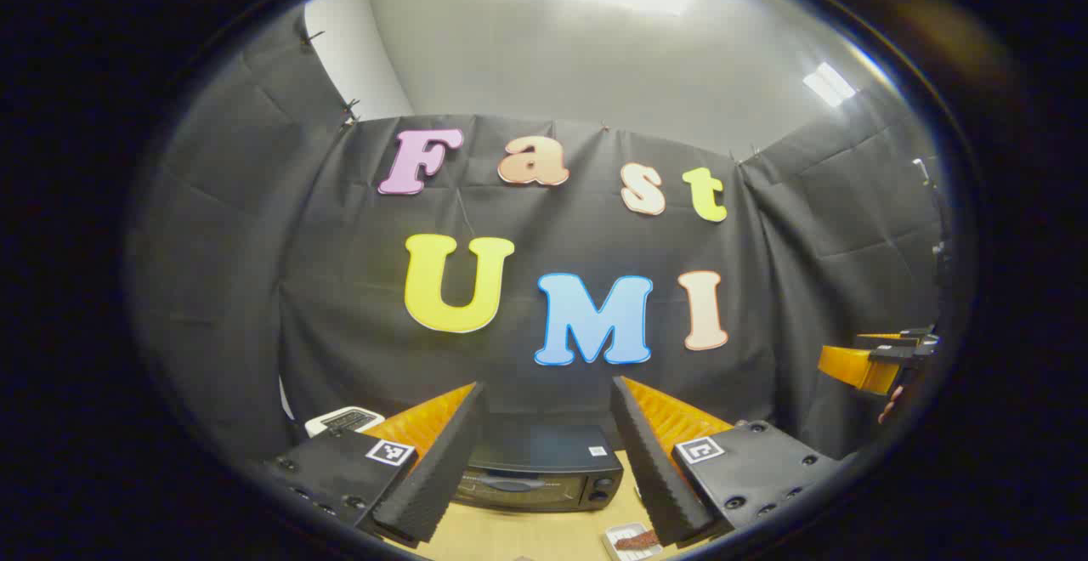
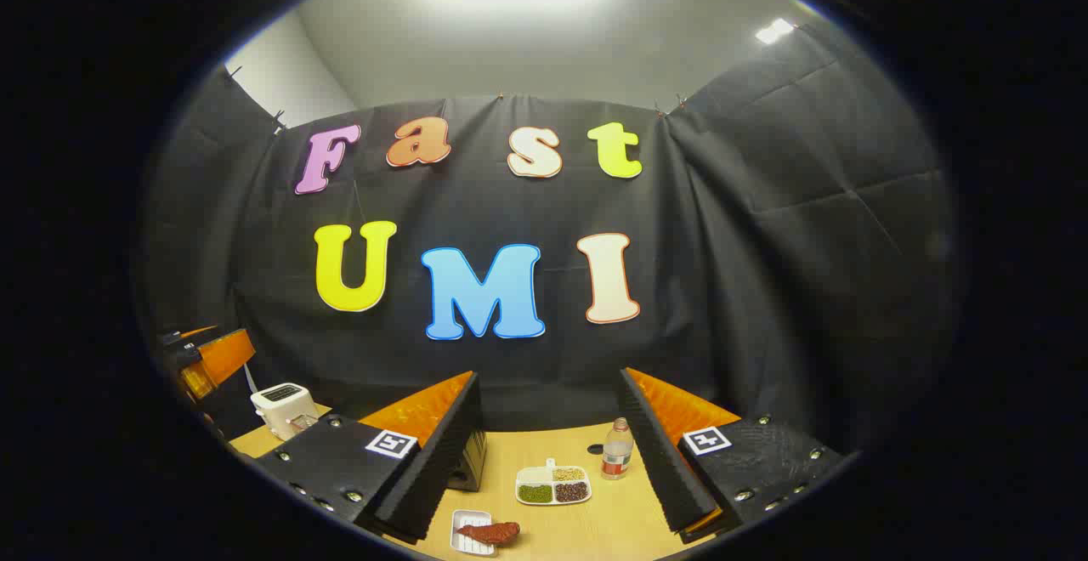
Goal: Open the electric oven with the left hand, put the food in, and close the electric oven.
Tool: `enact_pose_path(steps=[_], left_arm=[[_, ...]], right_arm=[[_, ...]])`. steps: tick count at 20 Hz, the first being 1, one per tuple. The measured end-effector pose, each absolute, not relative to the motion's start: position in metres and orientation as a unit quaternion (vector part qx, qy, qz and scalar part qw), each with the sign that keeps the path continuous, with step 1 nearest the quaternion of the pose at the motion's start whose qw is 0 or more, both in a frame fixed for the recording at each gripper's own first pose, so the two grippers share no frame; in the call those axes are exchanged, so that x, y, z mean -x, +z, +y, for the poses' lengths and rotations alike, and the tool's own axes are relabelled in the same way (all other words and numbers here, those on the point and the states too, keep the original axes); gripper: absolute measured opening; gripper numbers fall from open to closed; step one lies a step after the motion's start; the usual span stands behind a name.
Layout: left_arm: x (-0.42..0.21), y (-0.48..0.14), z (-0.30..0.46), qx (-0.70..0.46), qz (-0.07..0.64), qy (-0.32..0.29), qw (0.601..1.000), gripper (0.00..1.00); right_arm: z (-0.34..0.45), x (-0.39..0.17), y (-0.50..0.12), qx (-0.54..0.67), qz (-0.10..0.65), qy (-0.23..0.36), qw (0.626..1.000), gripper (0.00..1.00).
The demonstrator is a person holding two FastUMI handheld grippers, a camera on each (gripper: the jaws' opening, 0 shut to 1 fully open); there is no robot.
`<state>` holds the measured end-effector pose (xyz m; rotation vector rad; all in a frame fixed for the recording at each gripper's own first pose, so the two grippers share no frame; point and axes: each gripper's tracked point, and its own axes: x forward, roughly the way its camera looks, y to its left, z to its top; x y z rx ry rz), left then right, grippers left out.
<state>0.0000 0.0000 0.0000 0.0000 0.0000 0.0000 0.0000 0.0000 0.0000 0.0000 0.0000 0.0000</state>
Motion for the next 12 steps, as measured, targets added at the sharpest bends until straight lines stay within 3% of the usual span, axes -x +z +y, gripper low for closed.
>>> enact_pose_path(steps=[6,12], left_arm=[[0.003,-0.003,-0.012,0.009,0.001,-0.026,1.0,0.96],[-0.004,-0.004,-0.016,0.013,0.007,-0.006,1.0,0.96]], right_arm=[[-0.003,0.01,0.002,0.015,-0.005,-0.019,1.0,0.98],[0.003,0.003,-0.005,0.001,-0.001,0.009,1.0,0.98]])
